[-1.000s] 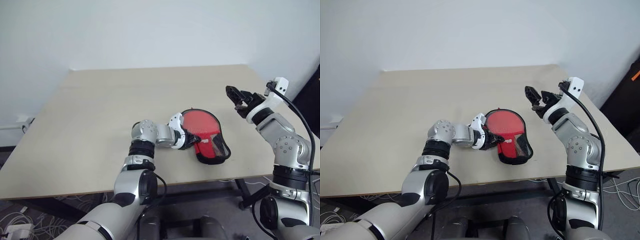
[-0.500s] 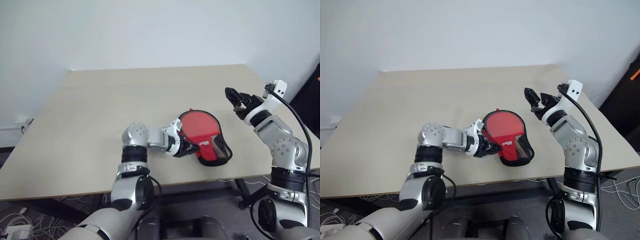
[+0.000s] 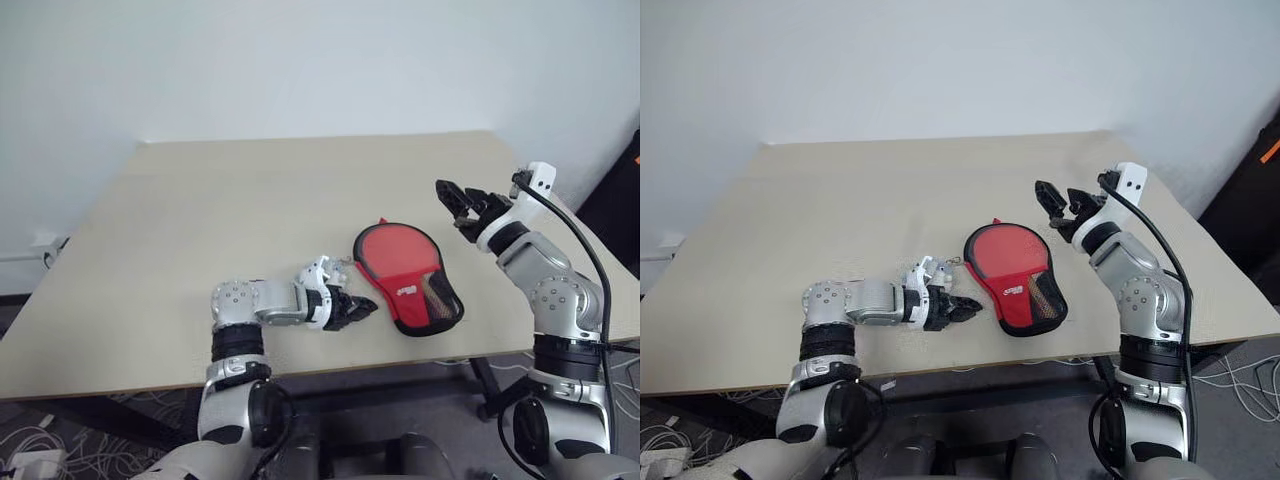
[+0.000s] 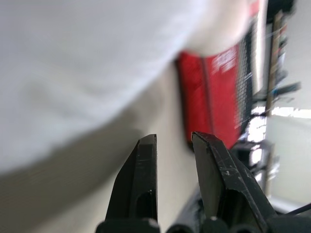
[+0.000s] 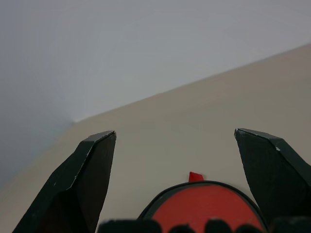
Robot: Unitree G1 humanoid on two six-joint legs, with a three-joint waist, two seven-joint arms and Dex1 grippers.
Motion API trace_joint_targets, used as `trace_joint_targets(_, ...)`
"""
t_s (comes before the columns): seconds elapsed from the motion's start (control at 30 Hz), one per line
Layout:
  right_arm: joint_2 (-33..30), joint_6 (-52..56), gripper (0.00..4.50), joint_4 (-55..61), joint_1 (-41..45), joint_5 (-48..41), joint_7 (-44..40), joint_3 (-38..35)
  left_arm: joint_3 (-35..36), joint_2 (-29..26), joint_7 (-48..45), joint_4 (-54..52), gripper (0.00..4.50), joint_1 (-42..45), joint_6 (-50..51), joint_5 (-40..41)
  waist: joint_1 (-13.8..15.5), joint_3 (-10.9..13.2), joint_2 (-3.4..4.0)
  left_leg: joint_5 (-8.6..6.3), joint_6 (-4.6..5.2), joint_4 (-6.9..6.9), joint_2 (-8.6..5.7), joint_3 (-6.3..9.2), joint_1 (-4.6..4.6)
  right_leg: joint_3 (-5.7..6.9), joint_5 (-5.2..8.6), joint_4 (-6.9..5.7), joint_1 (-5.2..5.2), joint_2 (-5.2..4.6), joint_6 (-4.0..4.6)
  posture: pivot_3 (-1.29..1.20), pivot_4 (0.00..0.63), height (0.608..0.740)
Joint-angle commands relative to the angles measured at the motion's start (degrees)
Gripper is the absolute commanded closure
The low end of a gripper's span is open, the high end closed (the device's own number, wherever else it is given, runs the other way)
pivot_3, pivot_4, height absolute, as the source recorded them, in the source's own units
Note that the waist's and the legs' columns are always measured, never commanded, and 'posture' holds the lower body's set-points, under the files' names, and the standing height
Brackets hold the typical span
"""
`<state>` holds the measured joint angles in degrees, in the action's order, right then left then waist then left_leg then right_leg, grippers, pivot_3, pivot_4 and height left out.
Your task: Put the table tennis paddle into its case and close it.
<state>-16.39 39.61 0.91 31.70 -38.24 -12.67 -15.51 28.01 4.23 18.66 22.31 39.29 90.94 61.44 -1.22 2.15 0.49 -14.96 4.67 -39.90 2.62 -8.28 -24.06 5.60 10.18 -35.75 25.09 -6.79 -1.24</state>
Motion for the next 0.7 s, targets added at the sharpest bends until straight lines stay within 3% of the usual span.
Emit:
trace_joint_targets(0.03,-0.4,-2.5,0.25,1.3,2.2,1.4,-0.8,0.3,-1.3,2.1,-1.3,-4.2,3.32,3.4,-1.9,-1.3,0.0,0.0,0.00,0.00,0.00,0.00,0.00,0.00,-0.01,0.00,0.00,0.00,0.01,0.00,-0.01,0.00,0.000,0.724)
trace_joint_targets(0.13,-0.5,-3.3,0.25,1.1,2.3,2.1,-1.0,0.5,-3.3,3.0,-2.6,-5.4,3.32,4.8,-3.1,-3.6,-0.2,0.0,0.00,0.00,-0.01,0.00,0.01,-0.12,-0.01,0.00,0.01,-0.01,0.02,0.04,-0.02,0.00,0.000,0.724)
trace_joint_targets(0.23,-0.4,-3.9,0.25,1.1,2.3,2.9,-1.0,0.7,-3.8,3.9,-2.9,-5.1,2.75,5.2,-4.0,-5.7,-0.2,0.0,0.00,0.00,-0.01,0.02,0.02,-0.25,0.01,0.00,0.04,0.00,0.02,0.06,-0.07,0.00,0.000,0.724)
trace_joint_targets(0.5,-0.2,-3.8,0.25,1.2,2.0,4.1,-1.2,0.8,2.1,7.6,1.1,1.0,0.04,7.1,-5.0,-8.4,-0.2,0.0,-0.01,0.00,-0.01,0.03,0.02,-0.28,0.00,-0.01,0.11,0.00,0.03,0.03,-0.18,0.00,0.000,0.724)
trace_joint_targets(0.7,-0.1,-3.9,0.25,1.4,1.7,4.8,-1.0,0.8,4.4,10.0,3.0,7.3,0.01,9.8,-7.8,-7.7,0.0,0.0,-0.02,-0.01,-0.02,0.03,0.02,-0.23,0.21,0.04,0.12,0.05,-0.22,0.01,-0.19,0.00,0.000,0.724)
